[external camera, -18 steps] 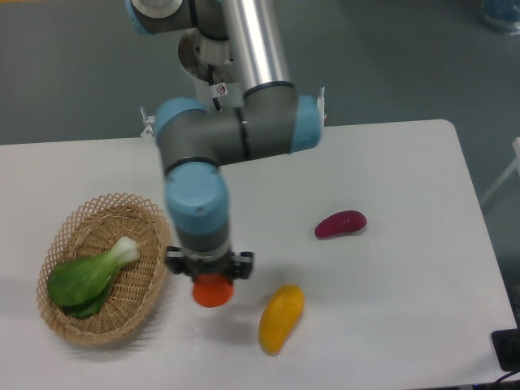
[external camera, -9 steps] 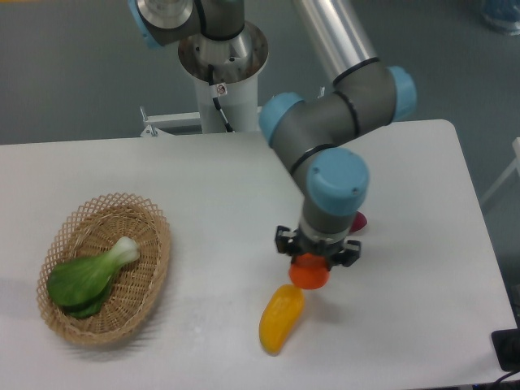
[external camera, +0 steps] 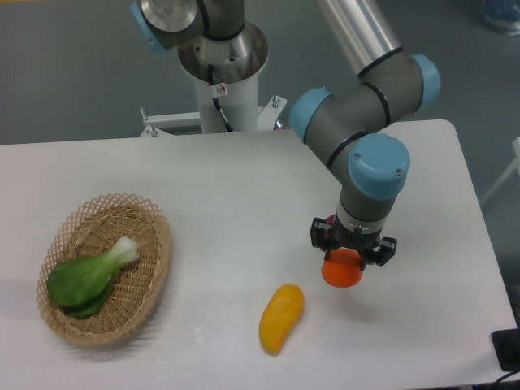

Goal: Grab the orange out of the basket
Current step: 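Lift the orange out of the basket and carry it beside the mango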

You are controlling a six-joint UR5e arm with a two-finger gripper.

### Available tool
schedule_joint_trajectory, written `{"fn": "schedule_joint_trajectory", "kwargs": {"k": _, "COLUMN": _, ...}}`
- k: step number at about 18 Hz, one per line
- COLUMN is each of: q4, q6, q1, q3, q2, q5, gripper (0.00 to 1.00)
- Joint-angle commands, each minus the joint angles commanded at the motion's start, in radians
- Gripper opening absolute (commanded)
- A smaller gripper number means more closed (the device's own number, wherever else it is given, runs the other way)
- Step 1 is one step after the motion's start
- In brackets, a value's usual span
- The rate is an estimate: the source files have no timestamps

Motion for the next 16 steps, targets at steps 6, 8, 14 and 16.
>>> {"fn": "schedule_joint_trajectory", "kwargs": {"k": 6, "q4": 0.005, "q6": 0.005, "q1": -0.003, "q3": 0.023, "q2": -0.006, "q5": 0.009, "gripper": 0.63}}
{"fn": "schedule_joint_trajectory", "kwargs": {"k": 8, "q4": 0.003, "q6": 0.005, "q1": -0.003, "q3": 0.029, "q2": -0.006, "q5": 0.012, "gripper": 0.62}}
{"fn": "schedule_joint_trajectory", "kwargs": {"k": 14, "q4": 0.005, "q6": 0.003, "q1": -0.003, "q3": 0.028, "q2": -0.002, "q5": 0.026, "gripper": 0.63}}
{"fn": "schedule_joint_trajectory", "kwargs": {"k": 16, "q4": 0.005, "q6": 0.003, "q1": -0.003, "q3": 0.026, "q2": -0.002, "q5": 0.032, "gripper": 0.63}}
